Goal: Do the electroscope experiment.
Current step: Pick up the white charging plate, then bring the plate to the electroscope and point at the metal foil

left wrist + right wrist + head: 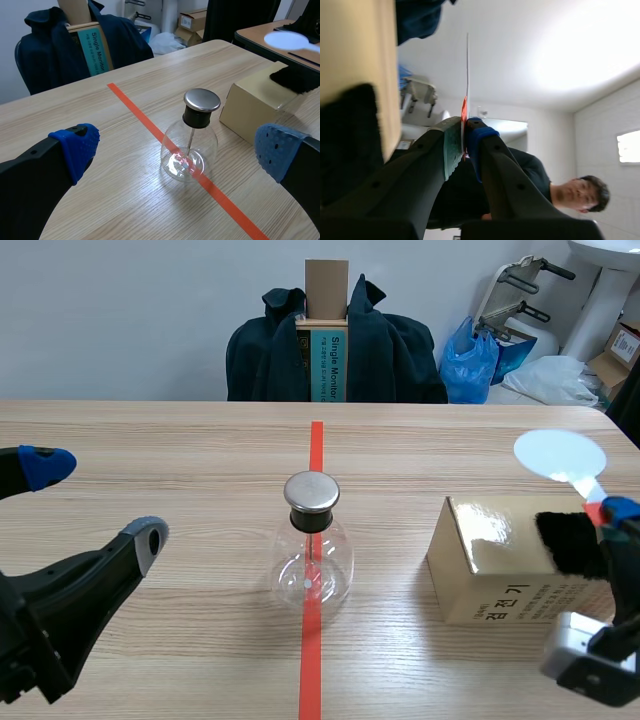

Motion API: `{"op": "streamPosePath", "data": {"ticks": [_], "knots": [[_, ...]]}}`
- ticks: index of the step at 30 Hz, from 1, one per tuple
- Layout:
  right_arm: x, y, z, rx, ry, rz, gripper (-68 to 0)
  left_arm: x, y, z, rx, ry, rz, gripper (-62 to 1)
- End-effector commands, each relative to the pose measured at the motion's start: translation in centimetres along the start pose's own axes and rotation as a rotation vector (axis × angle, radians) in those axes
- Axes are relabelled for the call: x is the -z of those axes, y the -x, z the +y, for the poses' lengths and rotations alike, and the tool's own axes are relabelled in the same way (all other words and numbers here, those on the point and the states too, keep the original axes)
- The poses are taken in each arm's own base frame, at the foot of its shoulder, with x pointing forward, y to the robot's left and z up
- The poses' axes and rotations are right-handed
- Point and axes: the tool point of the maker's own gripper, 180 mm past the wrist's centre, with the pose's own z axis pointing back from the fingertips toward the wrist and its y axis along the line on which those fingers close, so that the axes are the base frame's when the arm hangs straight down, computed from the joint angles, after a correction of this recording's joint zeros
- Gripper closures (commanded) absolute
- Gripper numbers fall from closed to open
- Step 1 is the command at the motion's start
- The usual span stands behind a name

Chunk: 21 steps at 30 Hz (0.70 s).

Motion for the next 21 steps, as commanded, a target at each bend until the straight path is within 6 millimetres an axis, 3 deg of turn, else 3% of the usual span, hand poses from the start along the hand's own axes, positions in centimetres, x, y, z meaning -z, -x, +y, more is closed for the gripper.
{"op": "streamPosePath", "data": {"ticks": [1,7,11,14,21], "knots": [[0.6,1.1,-2.7,-0.029,0.106,0.021,-0.8,0.2,-1.0,-0.3,0.007,0.013,-0.032,-62.3],[1.3,2.7,-6.6,-0.035,0.215,0.068,-0.8,0.2,0.6,-0.5,0.051,0.023,0.055,-62.3],[1.5,3.6,-8.9,-0.027,0.279,0.095,-0.8,0.0,2.2,-0.5,0.078,0.045,0.155,-35.9],[1.5,4.2,-10.3,-0.026,0.316,0.112,-0.8,-0.3,3.0,-0.9,0.126,0.103,0.202,-2.4],[1.4,5.2,-12.9,-0.019,0.391,0.145,-0.8,1.1,4.6,1.6,0.126,0.178,0.173,-2.6]]}}
